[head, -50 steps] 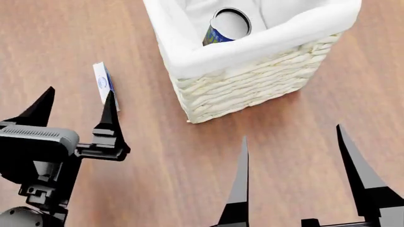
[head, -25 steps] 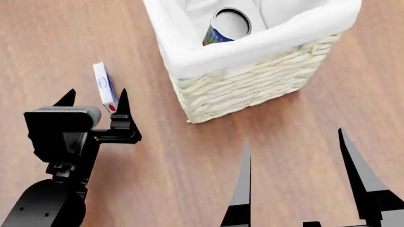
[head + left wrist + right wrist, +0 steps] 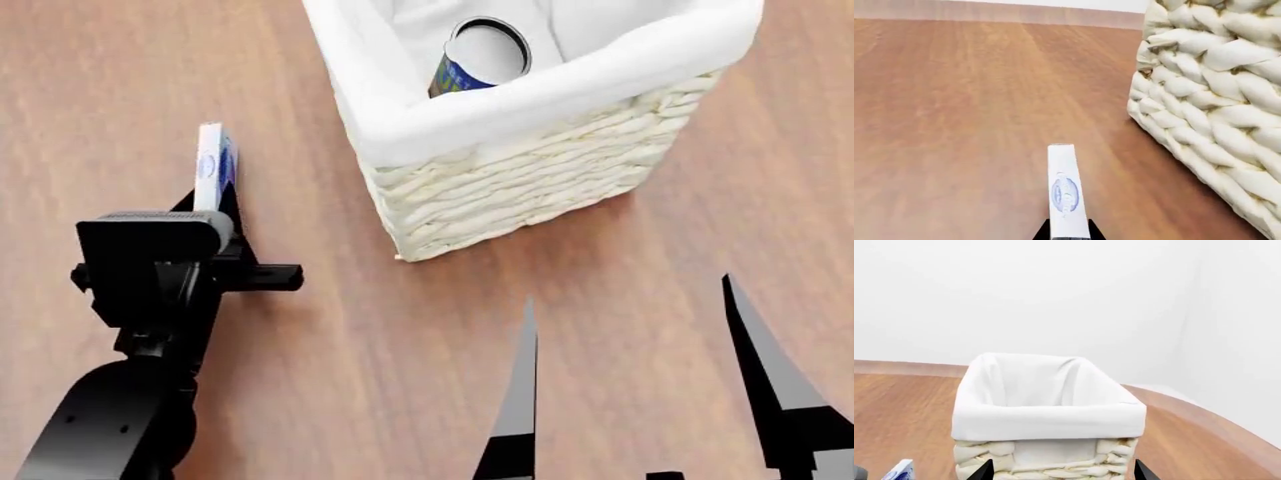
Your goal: Pick up the alphabet soup and the cream cheese box, and put them in the basket.
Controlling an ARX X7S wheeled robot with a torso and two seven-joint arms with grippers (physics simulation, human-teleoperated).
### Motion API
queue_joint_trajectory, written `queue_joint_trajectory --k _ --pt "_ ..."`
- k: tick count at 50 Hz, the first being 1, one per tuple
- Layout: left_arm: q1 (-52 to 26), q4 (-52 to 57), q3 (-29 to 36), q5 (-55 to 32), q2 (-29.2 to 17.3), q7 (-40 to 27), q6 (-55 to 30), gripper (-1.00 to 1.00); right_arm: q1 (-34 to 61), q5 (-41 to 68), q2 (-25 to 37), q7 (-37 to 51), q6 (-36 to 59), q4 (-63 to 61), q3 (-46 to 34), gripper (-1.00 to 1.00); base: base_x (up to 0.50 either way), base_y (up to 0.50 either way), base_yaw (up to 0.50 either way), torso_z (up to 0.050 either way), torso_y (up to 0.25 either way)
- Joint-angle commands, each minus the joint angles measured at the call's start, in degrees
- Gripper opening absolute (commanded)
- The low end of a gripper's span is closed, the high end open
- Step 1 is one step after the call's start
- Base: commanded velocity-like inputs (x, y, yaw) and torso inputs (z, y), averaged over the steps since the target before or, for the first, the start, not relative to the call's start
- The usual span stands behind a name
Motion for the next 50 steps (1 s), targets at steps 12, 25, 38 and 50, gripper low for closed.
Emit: queue_joint_trajectory --k 12,25,38,50 --pt "-0.1 11.2 1.8 -2.2 -4.1 -2.3 -5.3 -1.00 -0.7 -0.2 0.0 0.1 -0.4 -0.1 0.3 1.00 0.00 0.00 0.00 0.000 0.000" --pt "-7.1 35.1 0.2 -5.2 -11.5 -6.6 -17.4 -1.00 -0.9 -0.4 0.0 0.0 -0.6 -0.2 0.5 1.00 0.00 0.00 0.00 0.000 0.000" --pt "-22.9 33.0 0.1 -5.1 -11.4 -4.3 -22.0 -1.00 -0.8 -0.4 0.1 -0.2 0.0 -1.0 0.7 1.00 0.00 0.00 0.00 0.000 0.000" --pt "-35.3 27.2 4.6 -5.4 -8.2 2.3 -27.7 -1.00 -1.1 -0.4 0.9 0.2 -0.2 -1.6 1.1 1.00 0.00 0.00 0.00 0.000 0.000"
